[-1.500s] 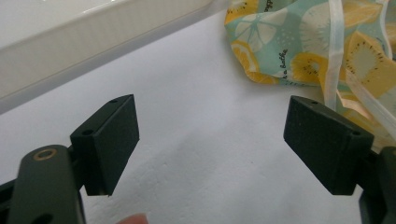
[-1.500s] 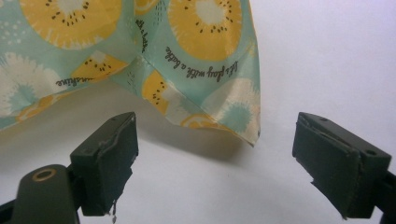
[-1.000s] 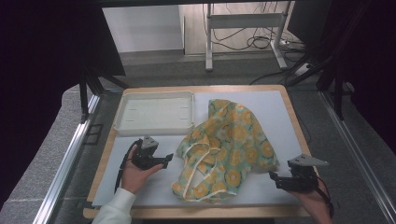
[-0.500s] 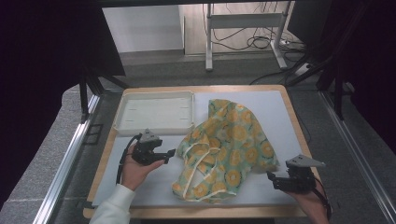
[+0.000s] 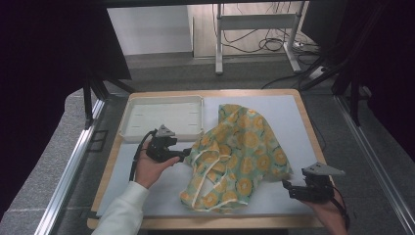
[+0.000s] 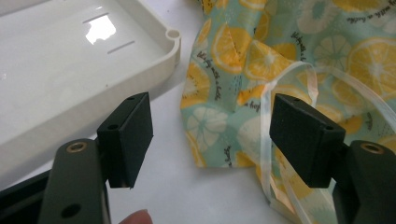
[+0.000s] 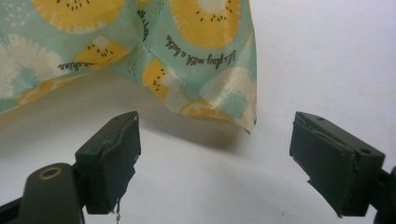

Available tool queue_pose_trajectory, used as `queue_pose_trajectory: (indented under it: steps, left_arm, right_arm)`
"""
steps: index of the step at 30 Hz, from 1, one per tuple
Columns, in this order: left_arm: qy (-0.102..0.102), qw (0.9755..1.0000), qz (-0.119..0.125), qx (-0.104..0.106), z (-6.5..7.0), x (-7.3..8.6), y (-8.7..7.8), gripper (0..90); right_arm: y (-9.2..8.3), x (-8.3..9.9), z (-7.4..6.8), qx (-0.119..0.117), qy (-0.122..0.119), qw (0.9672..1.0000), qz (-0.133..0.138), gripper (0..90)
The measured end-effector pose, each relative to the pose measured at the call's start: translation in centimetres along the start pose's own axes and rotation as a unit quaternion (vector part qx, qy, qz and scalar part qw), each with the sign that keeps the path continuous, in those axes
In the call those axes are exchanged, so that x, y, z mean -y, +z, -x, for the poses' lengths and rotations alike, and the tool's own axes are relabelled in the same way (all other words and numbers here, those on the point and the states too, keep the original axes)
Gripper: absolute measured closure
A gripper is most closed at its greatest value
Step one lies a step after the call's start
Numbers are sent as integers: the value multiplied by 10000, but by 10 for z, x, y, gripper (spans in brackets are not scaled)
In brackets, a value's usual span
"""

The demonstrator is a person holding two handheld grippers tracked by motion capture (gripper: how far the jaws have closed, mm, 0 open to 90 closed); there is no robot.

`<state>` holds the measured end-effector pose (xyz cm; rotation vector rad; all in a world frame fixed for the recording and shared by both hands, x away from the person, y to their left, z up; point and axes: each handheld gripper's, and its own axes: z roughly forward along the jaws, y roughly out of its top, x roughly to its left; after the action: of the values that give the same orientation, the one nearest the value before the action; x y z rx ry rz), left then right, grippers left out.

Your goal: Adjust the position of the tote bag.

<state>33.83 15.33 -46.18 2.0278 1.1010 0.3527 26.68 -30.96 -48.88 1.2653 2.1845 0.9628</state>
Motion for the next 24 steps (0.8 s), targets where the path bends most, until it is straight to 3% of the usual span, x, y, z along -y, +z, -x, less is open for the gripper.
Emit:
queue_pose_trajectory:
  steps: [10,24]
  left_arm:
    - [137,9999,1,21,2,-21,6,300]
    - [201,9997,-37,93,6,-47,31,301]
  right_arm:
    - [1,1,0,14,2,10000,-42,165]
    - [4,2,-2,34,-112,9998,-133,165]
